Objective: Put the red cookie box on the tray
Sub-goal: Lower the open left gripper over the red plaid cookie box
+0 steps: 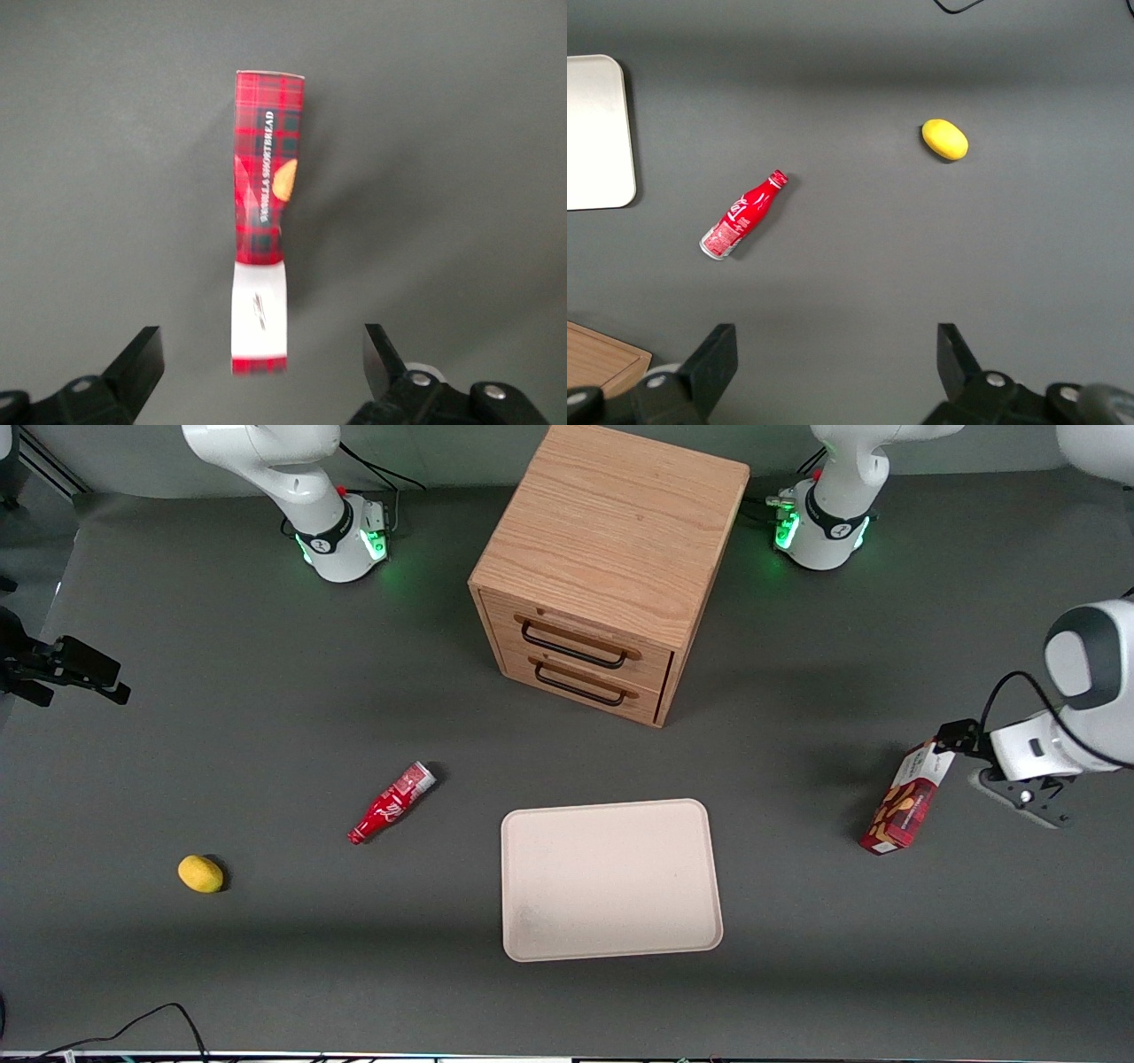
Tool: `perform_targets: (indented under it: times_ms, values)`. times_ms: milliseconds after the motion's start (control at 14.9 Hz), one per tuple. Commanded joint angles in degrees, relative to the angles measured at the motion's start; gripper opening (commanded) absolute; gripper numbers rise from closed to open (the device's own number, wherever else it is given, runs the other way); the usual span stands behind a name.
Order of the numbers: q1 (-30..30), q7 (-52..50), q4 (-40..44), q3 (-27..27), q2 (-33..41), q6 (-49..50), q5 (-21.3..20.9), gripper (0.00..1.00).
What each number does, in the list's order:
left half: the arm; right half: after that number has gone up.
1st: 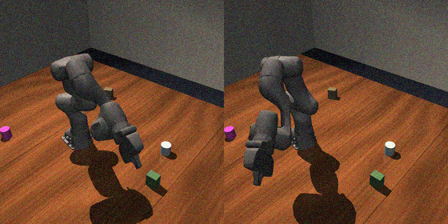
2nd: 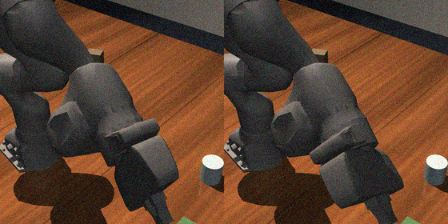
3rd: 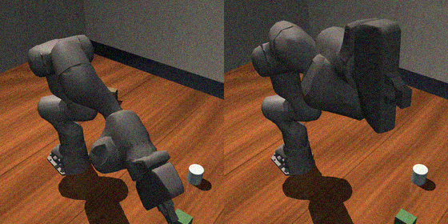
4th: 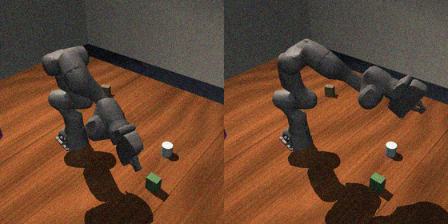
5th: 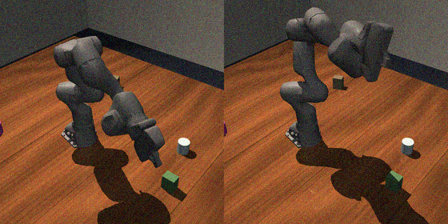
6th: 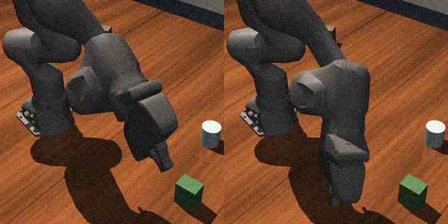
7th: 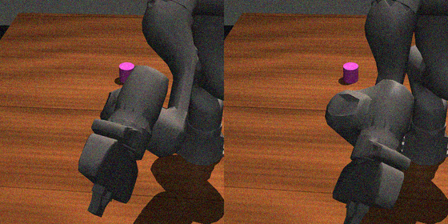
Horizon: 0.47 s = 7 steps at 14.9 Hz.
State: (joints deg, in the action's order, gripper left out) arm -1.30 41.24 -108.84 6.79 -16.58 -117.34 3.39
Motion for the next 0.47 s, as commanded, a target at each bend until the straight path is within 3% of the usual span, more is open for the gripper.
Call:
perform_targets:
  times_ms: [0, 403]
  values:
    - [0.7, 2.3, -4.3, 0.3, -1.3, -7.8, 1.3, 1.0]
    - [0.9, 3.3, -7.1, -0.6, -6.4, -18.9, 4.3, 1.0]
